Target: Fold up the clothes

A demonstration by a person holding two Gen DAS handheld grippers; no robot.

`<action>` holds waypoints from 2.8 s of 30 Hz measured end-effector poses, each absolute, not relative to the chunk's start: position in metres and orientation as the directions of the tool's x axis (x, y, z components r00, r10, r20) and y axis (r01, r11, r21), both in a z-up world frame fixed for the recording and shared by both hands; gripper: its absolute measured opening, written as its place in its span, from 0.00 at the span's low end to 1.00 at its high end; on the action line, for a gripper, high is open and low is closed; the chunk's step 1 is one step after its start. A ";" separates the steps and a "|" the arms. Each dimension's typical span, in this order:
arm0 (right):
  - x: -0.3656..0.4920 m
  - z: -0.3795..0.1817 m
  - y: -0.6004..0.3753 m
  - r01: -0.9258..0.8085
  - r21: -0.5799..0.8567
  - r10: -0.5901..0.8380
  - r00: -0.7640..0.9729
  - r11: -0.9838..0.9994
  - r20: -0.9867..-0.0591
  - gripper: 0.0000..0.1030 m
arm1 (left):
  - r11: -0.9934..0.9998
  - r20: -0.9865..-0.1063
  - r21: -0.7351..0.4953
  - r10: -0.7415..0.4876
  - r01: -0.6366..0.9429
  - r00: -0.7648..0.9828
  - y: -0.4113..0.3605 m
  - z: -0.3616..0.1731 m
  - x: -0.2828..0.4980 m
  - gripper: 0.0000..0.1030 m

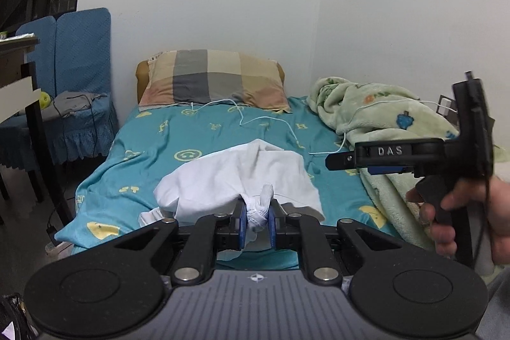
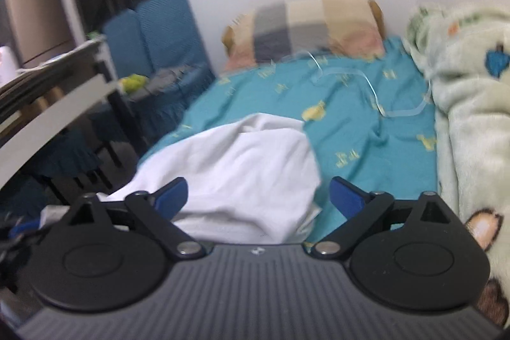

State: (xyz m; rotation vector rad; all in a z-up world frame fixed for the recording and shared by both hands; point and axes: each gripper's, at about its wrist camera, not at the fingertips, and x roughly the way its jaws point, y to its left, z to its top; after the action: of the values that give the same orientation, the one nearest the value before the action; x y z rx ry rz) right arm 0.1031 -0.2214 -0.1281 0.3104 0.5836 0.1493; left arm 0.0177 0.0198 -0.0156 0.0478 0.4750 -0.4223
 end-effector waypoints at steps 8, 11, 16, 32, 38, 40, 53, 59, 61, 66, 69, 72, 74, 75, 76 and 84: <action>0.124 -0.178 -0.219 -0.036 0.398 0.296 0.729 0.917 -0.617 0.74 | 0.929 -0.502 -0.151 -0.365 0.337 0.784 0.034 -0.025 0.049 0.15; 0.130 -0.197 -0.218 -0.030 0.421 0.324 0.689 0.906 -0.648 0.72 | 0.930 -0.514 -0.172 -0.366 0.325 0.776 0.035 -0.027 0.059 0.15; 0.135 -0.206 -0.224 -0.003 0.453 0.324 0.702 0.891 -0.634 0.33 | 0.925 -0.536 -0.211 -0.380 0.317 0.754 0.039 -0.036 0.072 0.15; 0.097 -0.148 -0.243 -0.058 0.516 0.292 0.875 0.855 -0.385 0.07 | 0.881 -0.617 0.041 -0.350 0.472 0.705 -0.007 -0.060 0.050 0.50; 0.090 -0.138 -0.254 -0.063 0.536 0.293 0.888 0.842 -0.355 0.07 | 0.779 -0.661 0.222 -0.322 0.586 0.678 -0.046 -0.079 0.036 0.55; 0.090 -0.141 -0.256 -0.046 0.534 0.283 0.884 0.844 -0.371 0.07 | 0.729 -0.679 0.292 -0.298 0.619 0.671 -0.060 -0.091 0.034 0.58; 0.113 -0.205 -0.289 0.156 0.685 0.343 0.774 0.712 -0.532 0.11 | 0.465 -0.654 0.675 0.017 0.574 0.756 -0.099 -0.172 0.055 0.48; 0.121 -0.210 -0.270 0.098 0.637 0.375 0.736 0.765 -0.563 0.40 | 0.640 -0.629 0.602 0.011 0.478 0.777 -0.075 -0.138 0.069 0.16; 0.123 -0.210 -0.260 0.067 0.600 0.369 0.733 0.797 -0.572 0.49 | 0.701 -0.610 0.558 -0.017 0.445 0.792 -0.066 -0.121 0.068 0.14; 0.127 -0.211 -0.237 -0.010 0.500 0.351 0.725 0.866 -0.593 0.49 | 0.847 -0.526 0.407 -0.088 0.341 0.846 -0.040 -0.075 0.061 0.13; 0.130 -0.211 -0.223 -0.057 0.436 0.339 0.721 0.898 -0.605 0.49 | 0.896 -0.496 0.323 -0.114 0.305 0.861 -0.026 -0.056 0.059 0.12; 0.135 -0.218 -0.221 -0.037 0.375 0.285 0.719 0.926 -0.634 0.48 | 0.919 -0.481 0.272 -0.126 0.285 0.868 -0.018 -0.045 0.056 0.12; 0.138 -0.223 -0.225 -0.021 0.382 0.283 0.710 0.924 -0.645 0.46 | 0.926 -0.479 0.253 -0.132 0.281 0.868 -0.015 -0.043 0.052 0.12; 0.139 -0.225 -0.226 -0.015 0.387 0.284 0.706 0.922 -0.649 0.43 | 0.925 -0.482 0.251 -0.135 0.285 0.865 -0.015 -0.042 0.051 0.12; 0.139 -0.225 -0.227 -0.014 0.392 0.286 0.709 0.920 -0.645 0.35 | 0.922 -0.488 0.255 -0.137 0.291 0.862 -0.014 -0.042 0.051 0.12; 0.129 -0.202 -0.237 -0.012 0.454 0.289 0.786 0.891 -0.546 0.05 | 0.870 -0.580 0.324 -0.127 0.371 0.805 -0.029 -0.070 0.062 0.17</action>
State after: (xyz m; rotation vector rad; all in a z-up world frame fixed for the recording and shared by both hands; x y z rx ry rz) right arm 0.1289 -0.2368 -0.2022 0.4495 0.6507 0.1687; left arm 0.0618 -0.0289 -0.0699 0.4434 0.5786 -0.2762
